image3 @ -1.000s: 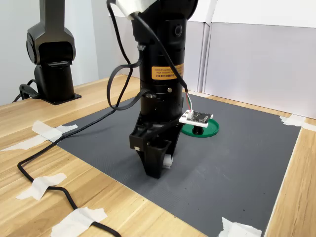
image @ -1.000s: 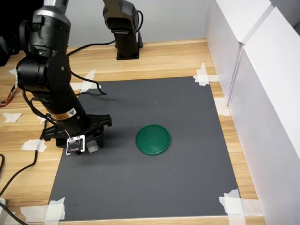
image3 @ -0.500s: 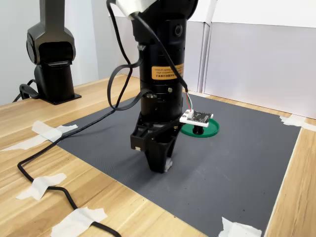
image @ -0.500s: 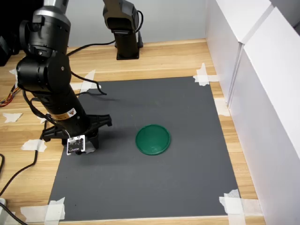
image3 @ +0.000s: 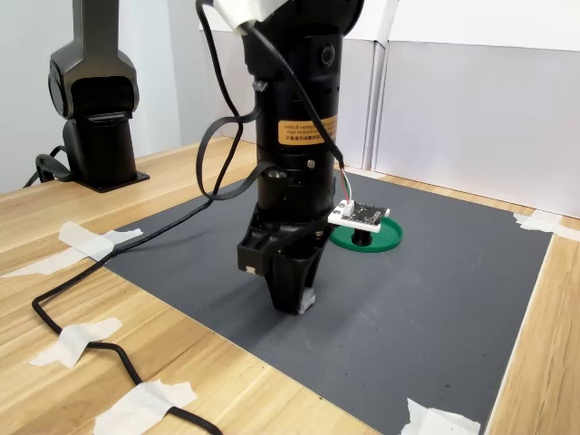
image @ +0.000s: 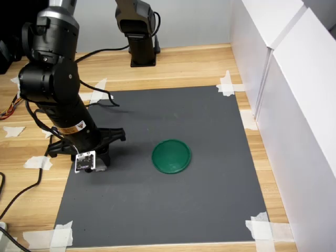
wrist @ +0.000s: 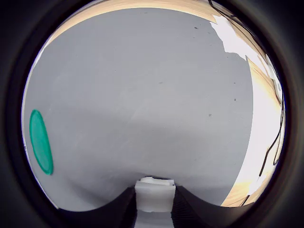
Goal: Grasp a white terminal and put it on the green lid.
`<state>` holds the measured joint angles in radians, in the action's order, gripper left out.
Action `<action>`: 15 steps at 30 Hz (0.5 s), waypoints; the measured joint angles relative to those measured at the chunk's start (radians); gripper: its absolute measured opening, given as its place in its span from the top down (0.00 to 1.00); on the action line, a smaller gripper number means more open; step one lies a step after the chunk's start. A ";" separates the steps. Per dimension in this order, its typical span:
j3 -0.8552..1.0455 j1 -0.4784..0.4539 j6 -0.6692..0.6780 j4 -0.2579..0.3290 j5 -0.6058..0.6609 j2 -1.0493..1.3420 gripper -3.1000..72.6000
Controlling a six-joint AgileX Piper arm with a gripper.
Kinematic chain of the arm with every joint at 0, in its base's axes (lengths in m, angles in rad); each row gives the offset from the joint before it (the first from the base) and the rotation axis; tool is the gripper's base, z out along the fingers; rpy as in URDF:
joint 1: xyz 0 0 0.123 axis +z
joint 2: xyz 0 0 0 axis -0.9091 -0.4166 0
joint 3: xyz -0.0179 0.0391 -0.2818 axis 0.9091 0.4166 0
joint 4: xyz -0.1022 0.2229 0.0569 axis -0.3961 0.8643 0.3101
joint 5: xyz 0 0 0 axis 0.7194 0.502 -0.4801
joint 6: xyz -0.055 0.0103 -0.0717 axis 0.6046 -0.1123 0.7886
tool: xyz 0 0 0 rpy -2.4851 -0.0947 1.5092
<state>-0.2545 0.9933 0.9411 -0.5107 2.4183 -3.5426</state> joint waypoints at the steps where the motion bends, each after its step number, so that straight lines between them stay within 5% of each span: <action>1: 0.000 0.014 -0.005 0.000 0.010 0.008 0.60; 15: 0.000 0.313 -0.048 0.078 0.047 0.071 0.60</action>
<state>-0.2545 1.3063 0.8932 -0.4325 2.4655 -3.4711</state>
